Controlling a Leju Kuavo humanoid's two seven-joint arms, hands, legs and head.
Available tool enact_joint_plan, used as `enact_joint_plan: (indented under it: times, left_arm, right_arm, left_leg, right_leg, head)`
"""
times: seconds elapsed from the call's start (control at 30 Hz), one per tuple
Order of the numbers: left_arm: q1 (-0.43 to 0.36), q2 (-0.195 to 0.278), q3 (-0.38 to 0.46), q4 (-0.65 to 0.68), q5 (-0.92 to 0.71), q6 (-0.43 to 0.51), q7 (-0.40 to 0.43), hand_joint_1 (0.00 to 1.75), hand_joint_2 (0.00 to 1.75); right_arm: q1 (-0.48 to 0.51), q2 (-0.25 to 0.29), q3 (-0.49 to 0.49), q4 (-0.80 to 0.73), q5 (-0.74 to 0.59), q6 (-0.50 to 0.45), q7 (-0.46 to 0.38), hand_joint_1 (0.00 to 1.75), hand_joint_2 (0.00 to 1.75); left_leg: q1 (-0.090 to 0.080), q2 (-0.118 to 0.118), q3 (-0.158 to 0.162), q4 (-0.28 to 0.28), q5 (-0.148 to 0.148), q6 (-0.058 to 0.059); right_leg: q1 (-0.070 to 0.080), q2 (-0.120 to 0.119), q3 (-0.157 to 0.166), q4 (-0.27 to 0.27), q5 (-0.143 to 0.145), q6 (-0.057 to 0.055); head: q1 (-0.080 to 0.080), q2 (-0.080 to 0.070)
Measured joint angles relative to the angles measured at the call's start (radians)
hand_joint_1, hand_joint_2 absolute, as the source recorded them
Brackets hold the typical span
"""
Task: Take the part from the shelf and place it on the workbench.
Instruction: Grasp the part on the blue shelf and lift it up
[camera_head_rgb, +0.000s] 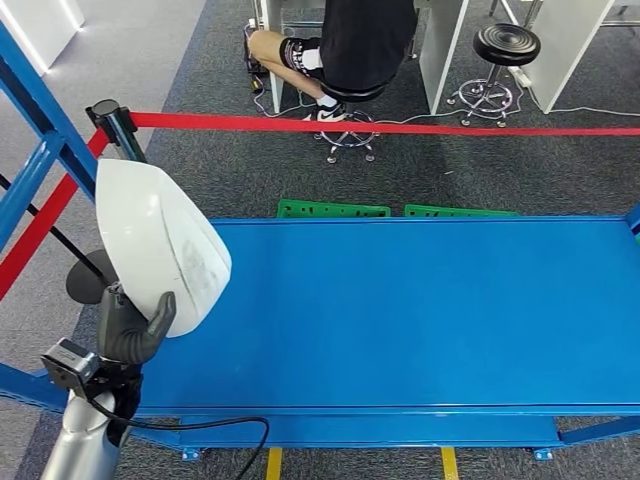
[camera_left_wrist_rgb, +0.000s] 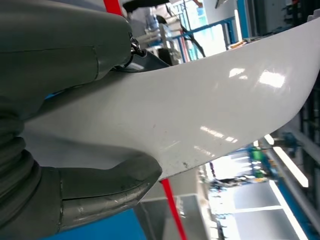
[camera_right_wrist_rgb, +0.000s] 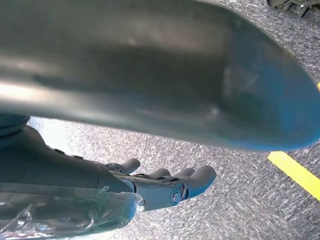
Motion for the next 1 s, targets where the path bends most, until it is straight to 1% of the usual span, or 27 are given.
enact_joint_plan:
  times: [0.13,0.27,0.53,0.73,1.0]
  left_arm:
    - [0.002,-0.045,0.001,-0.03,0.012,-0.014,0.003,1.75,1.75]
    - [0.003,-0.064,0.001,-0.045,0.012,-0.012,0.005,1.75,1.75]
    - [0.004,-0.075,0.001,-0.052,0.036,-0.012,0.003,1.75,1.75]
    - [0.01,-0.077,0.001,-0.072,0.058,-0.003,-0.028,1.75,1.75]
    - [0.012,-0.077,0.001,-0.077,0.005,0.052,-0.034,1.75,1.75]
  right_arm:
    - [0.001,0.0,-0.01,0.0,-0.006,-0.004,0.002,0.0,0.0]
    - [0.002,0.0,-0.018,0.0,-0.006,-0.005,0.002,0.0,0.0]
    - [0.002,0.0,-0.023,0.0,-0.013,-0.006,0.003,0.0,0.0]
    - [0.004,0.0,-0.032,0.0,-0.025,-0.008,0.002,0.0,0.0]
    - [0.005,0.0,-0.041,0.0,-0.024,-0.011,0.0,0.0,0.0]
  left_leg:
    - [0.0,0.0,0.0,0.0,-0.001,0.001]
    - [0.0,0.0,0.0,0.0,-0.001,0.001]
    - [0.0,0.0,0.0,0.0,-0.001,0.001]
    - [0.0,0.0,0.0,0.0,-0.001,0.002]
    - [-0.001,0.0,0.0,0.0,-0.001,0.002]
  right_leg:
    - [0.0,0.0,0.0,0.0,0.0,0.0]
    - [0.0,0.0,0.0,0.0,0.0,0.0]
    - [0.0,0.0,0.0,0.0,0.0,0.0]
    - [0.0,0.0,0.0,0.0,0.0,0.001]
    - [0.0,0.0,0.0,0.0,0.0,0.001]
  head:
    - [0.0,0.0]
    - [0.0,0.0]
    - [0.0,0.0]
    - [0.0,0.0]
    - [0.0,0.0]
